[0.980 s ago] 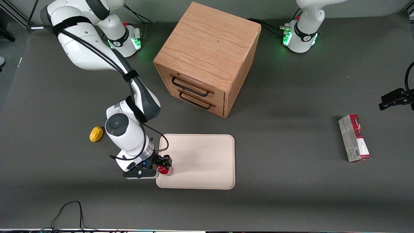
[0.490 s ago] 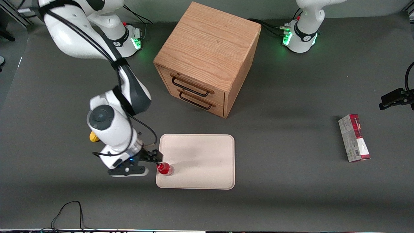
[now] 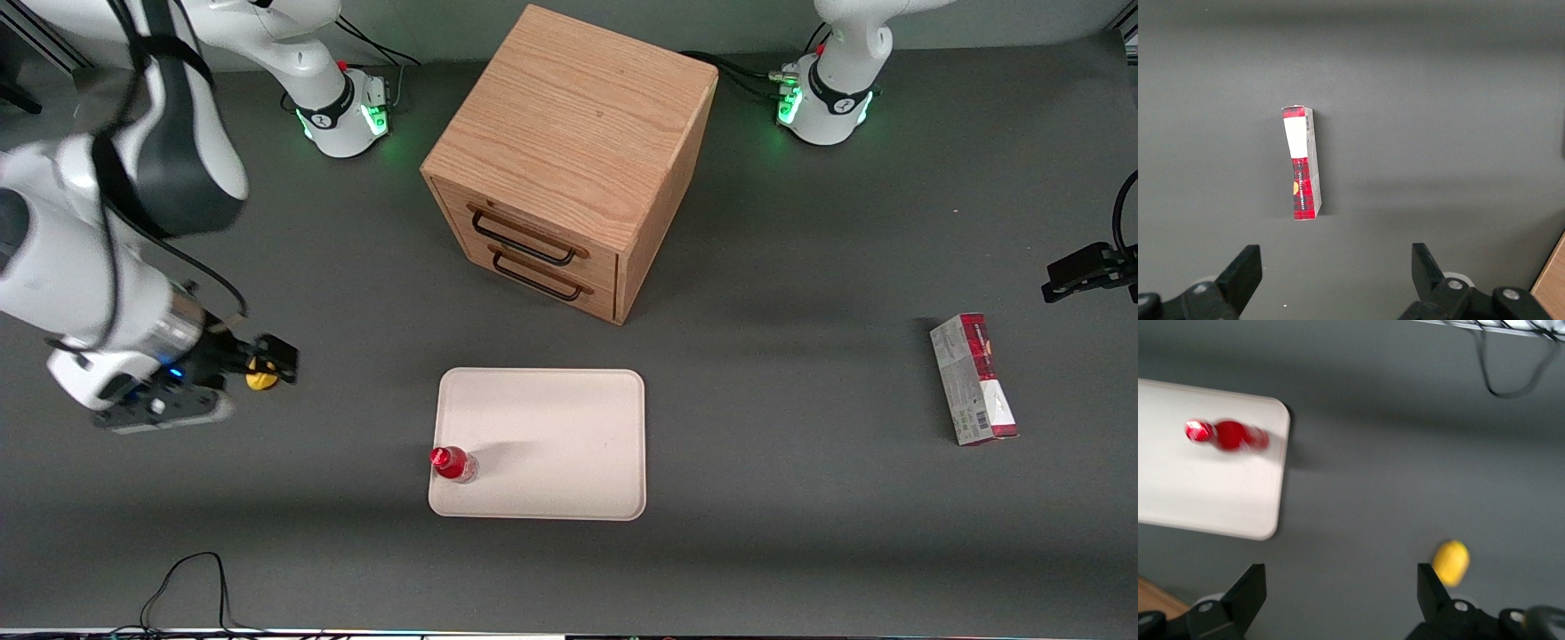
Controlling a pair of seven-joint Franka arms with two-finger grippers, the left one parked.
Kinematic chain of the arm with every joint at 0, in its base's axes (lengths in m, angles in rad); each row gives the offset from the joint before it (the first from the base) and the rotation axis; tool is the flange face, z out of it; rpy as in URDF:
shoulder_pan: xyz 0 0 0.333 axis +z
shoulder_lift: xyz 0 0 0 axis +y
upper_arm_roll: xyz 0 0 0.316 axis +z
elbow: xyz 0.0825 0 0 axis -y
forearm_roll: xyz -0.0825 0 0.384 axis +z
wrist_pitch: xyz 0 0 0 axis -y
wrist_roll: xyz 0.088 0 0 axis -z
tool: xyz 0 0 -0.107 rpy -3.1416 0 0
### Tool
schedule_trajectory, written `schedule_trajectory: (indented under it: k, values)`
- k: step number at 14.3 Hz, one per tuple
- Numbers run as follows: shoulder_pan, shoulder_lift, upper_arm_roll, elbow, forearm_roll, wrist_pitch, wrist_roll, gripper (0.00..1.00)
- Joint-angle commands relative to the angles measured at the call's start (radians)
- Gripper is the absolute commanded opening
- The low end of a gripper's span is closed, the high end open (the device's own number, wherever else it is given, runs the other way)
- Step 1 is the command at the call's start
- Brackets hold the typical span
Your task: Place coke bottle on tray
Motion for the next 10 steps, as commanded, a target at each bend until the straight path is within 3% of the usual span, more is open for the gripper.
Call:
schedule_trajectory:
  k: [1,3,10]
  values:
    - [0.012,-0.233,-0.054,-0.196,0.02,-0.04,-0.026,1.0]
    - [0.015,-0.304,-0.076,-0.219,0.017,-0.109,-0.026,1.0]
    - [0.012,-0.321,-0.074,-0.205,0.02,-0.15,-0.013,1.0]
